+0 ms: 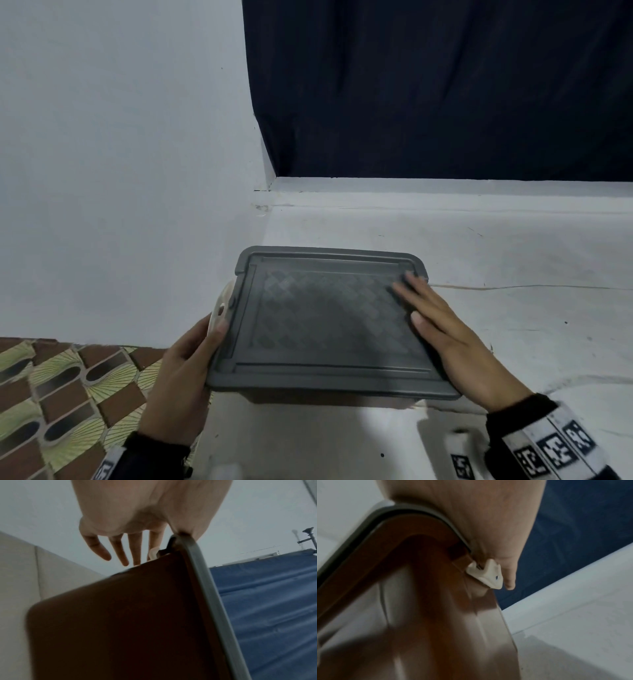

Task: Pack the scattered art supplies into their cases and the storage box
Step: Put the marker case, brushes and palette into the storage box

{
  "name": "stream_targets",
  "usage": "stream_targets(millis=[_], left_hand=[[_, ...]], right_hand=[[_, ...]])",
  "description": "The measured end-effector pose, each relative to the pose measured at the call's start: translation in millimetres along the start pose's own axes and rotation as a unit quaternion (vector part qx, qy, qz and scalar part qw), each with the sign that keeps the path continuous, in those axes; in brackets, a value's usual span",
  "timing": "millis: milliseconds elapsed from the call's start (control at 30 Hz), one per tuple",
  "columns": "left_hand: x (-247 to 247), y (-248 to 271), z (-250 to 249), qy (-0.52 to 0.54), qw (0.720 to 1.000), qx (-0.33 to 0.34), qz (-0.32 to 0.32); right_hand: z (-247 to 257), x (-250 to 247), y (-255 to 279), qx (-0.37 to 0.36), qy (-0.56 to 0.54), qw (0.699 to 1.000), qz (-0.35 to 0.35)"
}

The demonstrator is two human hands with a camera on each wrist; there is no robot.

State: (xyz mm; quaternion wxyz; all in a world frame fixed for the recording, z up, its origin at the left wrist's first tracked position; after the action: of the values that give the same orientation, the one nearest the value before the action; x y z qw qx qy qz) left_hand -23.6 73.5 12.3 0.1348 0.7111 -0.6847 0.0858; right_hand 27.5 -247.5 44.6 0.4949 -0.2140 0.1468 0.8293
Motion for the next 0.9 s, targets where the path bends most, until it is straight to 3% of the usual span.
stream_targets(millis=[133,267,400,467,533,633,700,800,900], left_hand=[[2.9,-4.1,4.6,0.073,0.997,0.002,0.022],[-3.6,-4.3,-2.3,0.017,0.998,0.054,-0.004],[-3.2,-1.1,-18.1,-0.231,0.969,0.086,0.020],[-0.4,-1.1,-22.9,-0.357,0.928,0.088,0.055],[4.2,-2.4,-27.0,-0.479,0.869,0.079,0.095],[9.5,-4.5,-36.3,-0.606,0.784,0.058,0.121],[11.5,-5.5,-39.4,-0.646,0.753,0.047,0.114],[20.3,-7.3,-33.5,-0.664,0.739,0.027,0.106],[29.0,-12.2,-29.9,-0.624,0.776,0.042,0.085]], right_hand=[[-23.8,-5.8,8.0,0.102,-0.204,0.961,-0.154],[-37.7,6.6,11.0,0.145,-0.308,0.927,-0.156],[-25.4,-9.2,13.7,0.117,-0.120,0.963,-0.213],[-12.8,-13.9,13.3,0.082,-0.015,0.973,-0.215],[-3.4,-11.7,11.3,0.093,0.076,0.976,-0.183],[10.4,-7.0,4.9,0.122,0.263,0.951,-0.105],[13.8,-6.4,0.6,0.145,0.353,0.922,-0.067],[13.2,0.2,-3.8,0.170,0.359,0.916,-0.051],[7.9,3.9,-10.9,0.164,0.305,0.936,-0.060]])
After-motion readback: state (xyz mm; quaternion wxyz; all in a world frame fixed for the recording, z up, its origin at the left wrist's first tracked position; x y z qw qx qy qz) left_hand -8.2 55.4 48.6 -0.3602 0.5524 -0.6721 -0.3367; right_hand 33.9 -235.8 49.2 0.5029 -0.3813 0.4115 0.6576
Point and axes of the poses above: each hand's wrist, its own y-axis away from the middle knuckle, its own x-axis out of the palm, z = x × y, the point moved 7 cm from there along -y, towards the middle knuckle, and after that the axes turned 14 degrees about z, right-handed, at the moved point
